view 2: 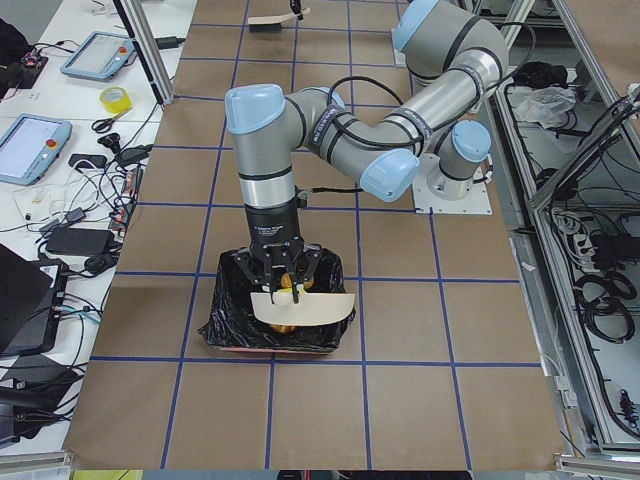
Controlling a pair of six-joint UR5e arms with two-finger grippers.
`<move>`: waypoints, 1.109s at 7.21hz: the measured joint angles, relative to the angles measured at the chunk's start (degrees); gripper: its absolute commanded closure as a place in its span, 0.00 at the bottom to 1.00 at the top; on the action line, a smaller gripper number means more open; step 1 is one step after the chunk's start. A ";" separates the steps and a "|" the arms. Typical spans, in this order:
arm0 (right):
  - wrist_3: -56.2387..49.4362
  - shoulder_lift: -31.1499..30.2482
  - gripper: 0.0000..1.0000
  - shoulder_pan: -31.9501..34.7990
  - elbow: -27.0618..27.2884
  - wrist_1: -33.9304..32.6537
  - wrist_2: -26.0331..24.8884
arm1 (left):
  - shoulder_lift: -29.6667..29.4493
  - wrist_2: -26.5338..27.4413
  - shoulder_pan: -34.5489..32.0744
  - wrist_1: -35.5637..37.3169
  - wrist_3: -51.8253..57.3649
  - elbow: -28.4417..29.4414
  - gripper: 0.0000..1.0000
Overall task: Sweep and dump trash into bin
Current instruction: 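Lower the brush to the table and open the right gripper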
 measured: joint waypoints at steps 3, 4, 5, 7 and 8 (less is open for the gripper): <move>0.18 0.07 0.00 -0.01 0.00 -1.77 -0.14 | 3.70 0.37 -0.56 7.96 1.27 -8.40 1.00; 0.26 -0.13 0.00 -0.01 -0.06 -1.78 -0.33 | 4.27 -0.56 -0.45 8.41 1.39 -9.16 1.00; 0.30 -0.95 0.00 -0.01 -0.29 -1.58 -0.51 | 4.54 -2.67 -0.21 7.60 1.35 -9.20 1.00; 1.14 -7.08 0.00 0.25 -1.34 0.57 0.51 | 5.27 -9.36 -0.09 1.14 -0.06 -7.73 1.00; 3.91 -11.80 0.00 0.54 -3.37 5.58 2.43 | 5.67 -13.55 -0.18 -4.91 -2.46 -5.84 1.00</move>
